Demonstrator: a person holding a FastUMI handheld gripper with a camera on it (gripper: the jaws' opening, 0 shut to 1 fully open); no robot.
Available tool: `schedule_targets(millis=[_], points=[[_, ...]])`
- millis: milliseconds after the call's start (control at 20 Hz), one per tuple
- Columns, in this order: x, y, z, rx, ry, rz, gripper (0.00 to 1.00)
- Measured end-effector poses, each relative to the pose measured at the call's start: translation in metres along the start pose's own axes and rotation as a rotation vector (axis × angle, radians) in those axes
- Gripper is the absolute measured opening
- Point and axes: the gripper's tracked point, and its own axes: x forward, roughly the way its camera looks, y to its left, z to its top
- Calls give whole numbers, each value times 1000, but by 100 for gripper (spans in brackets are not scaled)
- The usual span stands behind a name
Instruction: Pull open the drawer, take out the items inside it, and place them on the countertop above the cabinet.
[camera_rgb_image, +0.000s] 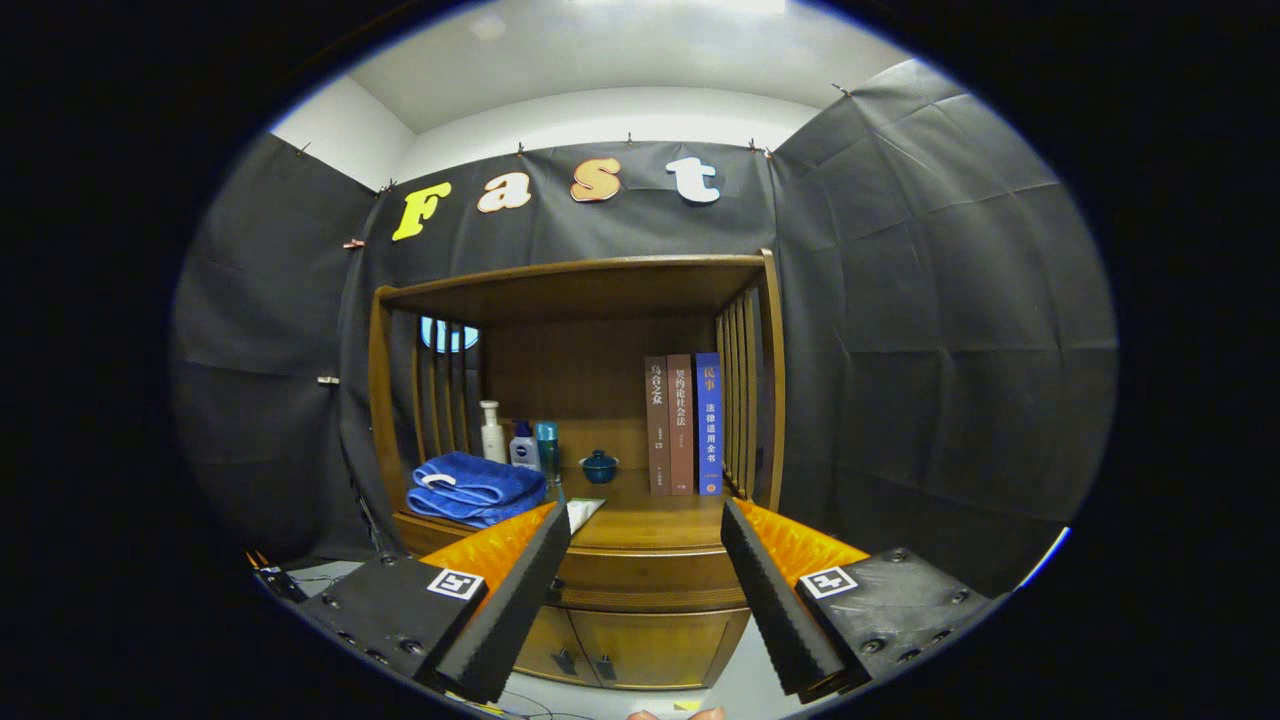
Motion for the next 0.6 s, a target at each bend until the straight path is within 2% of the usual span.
schedule_targets(millis=[600], points=[[-103,37,55,5,-9,10,99]])
